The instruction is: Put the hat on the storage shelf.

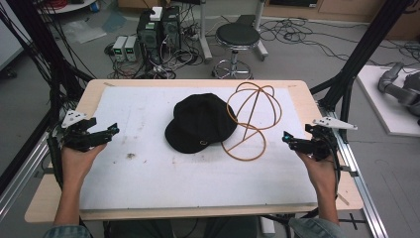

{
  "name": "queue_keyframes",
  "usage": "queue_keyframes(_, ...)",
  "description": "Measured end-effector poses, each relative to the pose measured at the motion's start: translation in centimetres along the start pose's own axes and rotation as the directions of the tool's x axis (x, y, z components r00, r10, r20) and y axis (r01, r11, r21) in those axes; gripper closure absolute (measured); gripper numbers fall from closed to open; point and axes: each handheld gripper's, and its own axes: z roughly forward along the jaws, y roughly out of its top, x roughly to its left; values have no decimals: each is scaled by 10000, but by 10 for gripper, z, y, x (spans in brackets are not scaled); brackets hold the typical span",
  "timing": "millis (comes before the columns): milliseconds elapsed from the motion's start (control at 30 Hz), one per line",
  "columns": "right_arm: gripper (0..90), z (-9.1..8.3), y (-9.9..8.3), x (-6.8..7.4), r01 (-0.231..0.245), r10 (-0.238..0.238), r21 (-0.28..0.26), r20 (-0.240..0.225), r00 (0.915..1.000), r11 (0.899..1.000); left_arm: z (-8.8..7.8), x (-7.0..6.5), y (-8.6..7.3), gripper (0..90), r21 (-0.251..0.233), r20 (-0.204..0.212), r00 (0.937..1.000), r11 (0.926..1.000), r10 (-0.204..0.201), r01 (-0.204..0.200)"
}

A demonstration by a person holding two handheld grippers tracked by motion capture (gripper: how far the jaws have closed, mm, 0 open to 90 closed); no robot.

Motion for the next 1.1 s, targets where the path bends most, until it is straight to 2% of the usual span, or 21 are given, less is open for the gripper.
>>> queue_keyframes(233,125,0,-1,-2,-68,68,37,-23,10000,10000,-1,-2,2,179,14,144,9999,10000,30,-30)
queue_keyframes(467,124,0,-4,-4,-164,166,170,-140,9998,9997,0,-12,9,179,-123,361,9987,9993,369,-365)
queue_keyframes(633,124,0,-6,-3,-218,221,182,-138,9997,9996,8,-22,7,179,-87,579,9956,9973,732,-728)
queue_keyframes(733,124,0,-6,-2,-139,142,195,-171,9998,9997,10,-25,8,178,-144,726,9942,9968,791,-783)
queue_keyframes(833,125,0,-5,0,-69,71,134,-200,9998,9999,15,-29,9,178,-148,1045,9917,9972,745,-733)
queue_keyframes(967,124,-2,-3,2,-44,47,111,-278,9996,9999,27,-39,8,178,-42,1247,9859,9937,1119,-1122)
queue_keyframes(1100,124,-5,-2,1,-136,136,13,-238,9996,9999,41,-51,10,179,20,1523,9802,9918,1263,-1281)
